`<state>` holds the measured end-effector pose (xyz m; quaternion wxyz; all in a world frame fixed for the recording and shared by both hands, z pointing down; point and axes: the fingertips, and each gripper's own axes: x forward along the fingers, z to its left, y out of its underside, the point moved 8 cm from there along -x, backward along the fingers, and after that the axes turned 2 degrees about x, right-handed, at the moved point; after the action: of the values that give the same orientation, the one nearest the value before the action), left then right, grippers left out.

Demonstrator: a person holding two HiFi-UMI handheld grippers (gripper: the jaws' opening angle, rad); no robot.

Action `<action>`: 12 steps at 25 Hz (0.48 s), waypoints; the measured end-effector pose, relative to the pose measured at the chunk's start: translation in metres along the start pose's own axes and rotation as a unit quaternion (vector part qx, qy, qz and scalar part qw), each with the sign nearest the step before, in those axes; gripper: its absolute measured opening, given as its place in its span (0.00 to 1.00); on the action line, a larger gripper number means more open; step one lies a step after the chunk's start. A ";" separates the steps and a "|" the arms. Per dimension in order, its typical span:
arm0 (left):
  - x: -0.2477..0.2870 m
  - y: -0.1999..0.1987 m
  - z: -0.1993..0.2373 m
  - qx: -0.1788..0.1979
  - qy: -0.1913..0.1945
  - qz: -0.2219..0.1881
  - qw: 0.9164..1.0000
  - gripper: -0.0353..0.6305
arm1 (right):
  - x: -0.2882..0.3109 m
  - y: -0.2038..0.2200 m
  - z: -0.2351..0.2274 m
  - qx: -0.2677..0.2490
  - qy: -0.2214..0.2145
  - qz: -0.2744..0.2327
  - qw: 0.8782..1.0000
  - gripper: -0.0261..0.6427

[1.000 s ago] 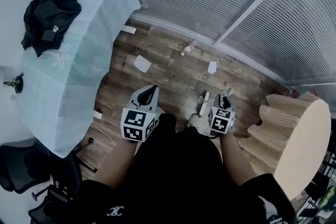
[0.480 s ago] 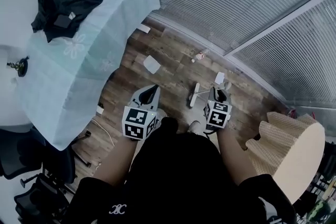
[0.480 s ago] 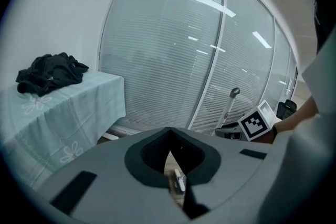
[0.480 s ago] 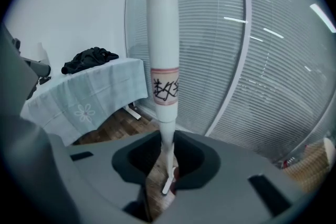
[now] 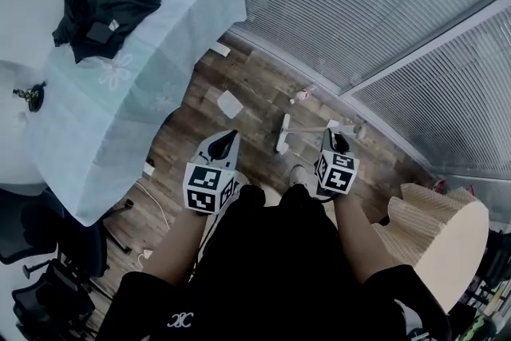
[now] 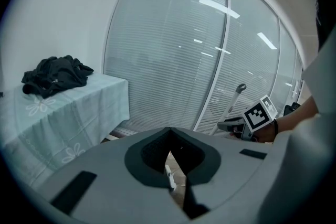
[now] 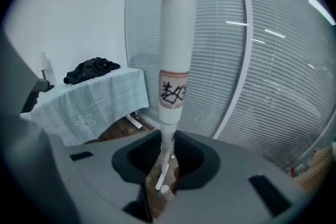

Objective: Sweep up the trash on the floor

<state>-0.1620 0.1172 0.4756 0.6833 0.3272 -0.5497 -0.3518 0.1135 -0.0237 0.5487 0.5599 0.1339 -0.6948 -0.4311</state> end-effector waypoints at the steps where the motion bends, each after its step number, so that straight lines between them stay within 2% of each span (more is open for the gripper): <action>1: 0.003 -0.001 -0.005 -0.002 -0.004 -0.002 1.000 0.04 | -0.001 -0.002 -0.010 -0.004 0.000 -0.003 1.000 0.17; 6: 0.016 -0.007 -0.036 -0.014 -0.016 -0.005 1.000 0.04 | -0.007 -0.010 -0.070 -0.026 0.008 -0.011 1.000 0.17; 12: 0.044 -0.021 -0.080 -0.003 -0.030 -0.002 1.000 0.04 | 0.003 -0.024 -0.156 -0.055 0.024 -0.021 0.998 0.17</action>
<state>-0.0793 0.0740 0.4661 0.6671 0.3155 -0.5682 -0.3641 0.2449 -0.1101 0.5329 0.5738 0.1273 -0.6536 -0.4768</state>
